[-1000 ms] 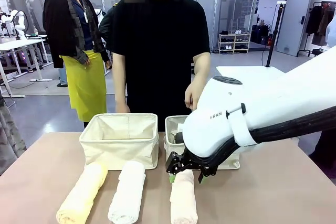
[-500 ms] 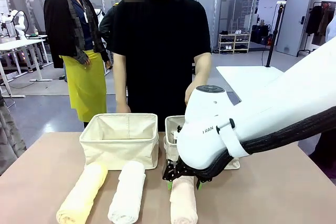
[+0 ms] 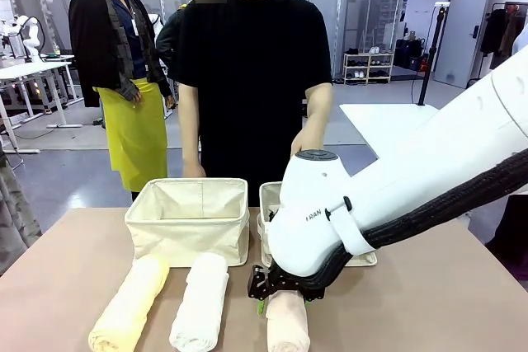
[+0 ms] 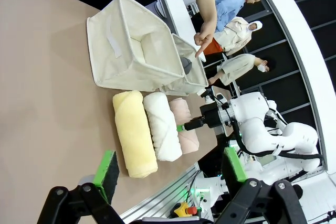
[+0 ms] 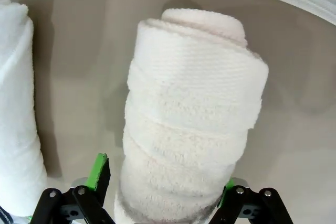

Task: Divide the towels into two baskets.
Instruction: Pick up one hotel-folded towel from the bottom of the table and place it in the Fabric basket indicated by the person.

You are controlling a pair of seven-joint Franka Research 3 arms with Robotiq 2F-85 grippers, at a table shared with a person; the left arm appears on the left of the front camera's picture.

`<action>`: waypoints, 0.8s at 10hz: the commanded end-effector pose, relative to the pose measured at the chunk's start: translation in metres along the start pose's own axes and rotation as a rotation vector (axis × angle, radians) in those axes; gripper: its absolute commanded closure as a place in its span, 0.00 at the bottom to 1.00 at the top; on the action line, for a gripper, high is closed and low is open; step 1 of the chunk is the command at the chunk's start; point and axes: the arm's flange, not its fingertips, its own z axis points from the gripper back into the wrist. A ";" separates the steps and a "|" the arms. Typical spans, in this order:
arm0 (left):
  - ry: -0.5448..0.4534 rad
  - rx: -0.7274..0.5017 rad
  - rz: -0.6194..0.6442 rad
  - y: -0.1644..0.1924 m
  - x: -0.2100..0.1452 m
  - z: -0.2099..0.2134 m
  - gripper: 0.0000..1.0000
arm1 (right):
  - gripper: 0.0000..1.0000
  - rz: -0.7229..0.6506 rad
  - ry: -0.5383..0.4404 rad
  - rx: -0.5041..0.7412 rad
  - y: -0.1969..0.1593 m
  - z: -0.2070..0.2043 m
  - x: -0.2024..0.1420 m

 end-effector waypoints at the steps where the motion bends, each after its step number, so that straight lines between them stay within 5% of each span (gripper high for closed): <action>1: -0.013 -0.023 -0.016 -0.001 0.001 0.003 0.00 | 0.26 -0.009 -0.002 0.013 0.010 0.000 0.003; 6: -0.013 -0.023 -0.016 -0.001 0.001 0.003 0.00 | 0.78 -0.006 -0.009 -0.009 0.008 0.000 0.002; 8: -0.013 -0.023 -0.016 -0.001 0.001 0.003 0.00 | 0.86 0.140 0.021 -0.070 0.010 0.026 -0.012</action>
